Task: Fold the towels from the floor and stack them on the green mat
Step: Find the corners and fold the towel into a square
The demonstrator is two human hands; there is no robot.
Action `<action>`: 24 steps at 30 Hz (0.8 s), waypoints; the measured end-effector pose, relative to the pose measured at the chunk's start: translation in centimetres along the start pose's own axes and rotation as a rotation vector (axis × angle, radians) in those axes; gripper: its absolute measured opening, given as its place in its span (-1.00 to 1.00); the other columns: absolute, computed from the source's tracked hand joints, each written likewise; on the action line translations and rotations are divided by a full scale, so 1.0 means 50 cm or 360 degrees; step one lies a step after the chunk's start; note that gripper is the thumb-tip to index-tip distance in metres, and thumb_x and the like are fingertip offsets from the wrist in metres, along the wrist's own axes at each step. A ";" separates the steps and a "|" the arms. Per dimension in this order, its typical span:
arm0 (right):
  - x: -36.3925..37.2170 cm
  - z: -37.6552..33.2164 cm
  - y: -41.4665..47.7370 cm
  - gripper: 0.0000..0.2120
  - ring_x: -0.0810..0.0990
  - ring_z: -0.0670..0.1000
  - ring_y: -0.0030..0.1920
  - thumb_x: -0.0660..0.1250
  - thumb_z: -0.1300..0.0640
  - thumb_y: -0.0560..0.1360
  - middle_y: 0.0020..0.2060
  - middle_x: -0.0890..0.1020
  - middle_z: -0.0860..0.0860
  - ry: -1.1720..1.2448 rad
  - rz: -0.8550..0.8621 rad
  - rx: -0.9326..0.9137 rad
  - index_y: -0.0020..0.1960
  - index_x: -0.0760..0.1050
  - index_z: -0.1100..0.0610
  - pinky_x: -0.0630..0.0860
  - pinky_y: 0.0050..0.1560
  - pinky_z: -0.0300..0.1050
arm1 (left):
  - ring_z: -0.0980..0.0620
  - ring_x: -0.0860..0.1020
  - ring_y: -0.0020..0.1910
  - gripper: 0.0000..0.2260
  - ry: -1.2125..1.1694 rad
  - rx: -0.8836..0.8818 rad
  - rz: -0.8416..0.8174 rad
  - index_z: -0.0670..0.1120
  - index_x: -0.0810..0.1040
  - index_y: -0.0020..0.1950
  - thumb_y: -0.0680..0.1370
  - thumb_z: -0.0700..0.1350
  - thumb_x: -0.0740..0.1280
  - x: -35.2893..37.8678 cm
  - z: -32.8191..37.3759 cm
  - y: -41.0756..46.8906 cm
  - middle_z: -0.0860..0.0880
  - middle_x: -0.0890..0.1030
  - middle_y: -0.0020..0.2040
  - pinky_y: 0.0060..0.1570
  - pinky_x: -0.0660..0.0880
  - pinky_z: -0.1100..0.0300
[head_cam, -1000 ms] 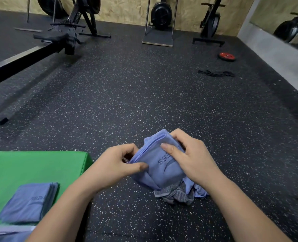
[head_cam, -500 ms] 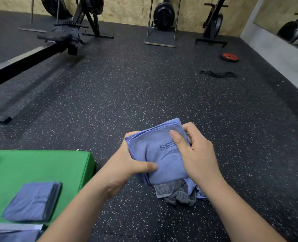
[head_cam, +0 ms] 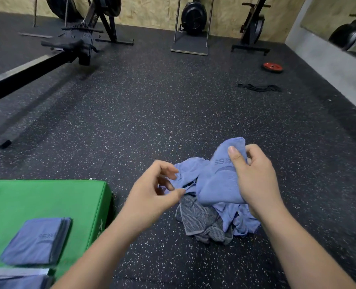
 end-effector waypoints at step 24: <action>0.061 0.000 -0.031 -0.52 0.62 -0.12 0.16 0.13 -0.34 0.69 0.10 0.65 -0.09 -0.0156 -0.0566 0.0121 0.11 0.68 -0.05 0.45 0.15 -0.15 | 0.16 0.61 -0.22 -0.78 0.0218 0.0154 0.0142 0.05 0.68 -0.07 0.48 -0.29 0.49 0.007 0.039 -0.014 0.12 0.71 -0.17 -0.16 0.57 0.13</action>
Point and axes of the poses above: each hand's wrist, its own y-axis towards the middle knuckle, its own x-axis out of the palm, z = x × y, the point moved 8 cm from there along y, towards the middle knuckle
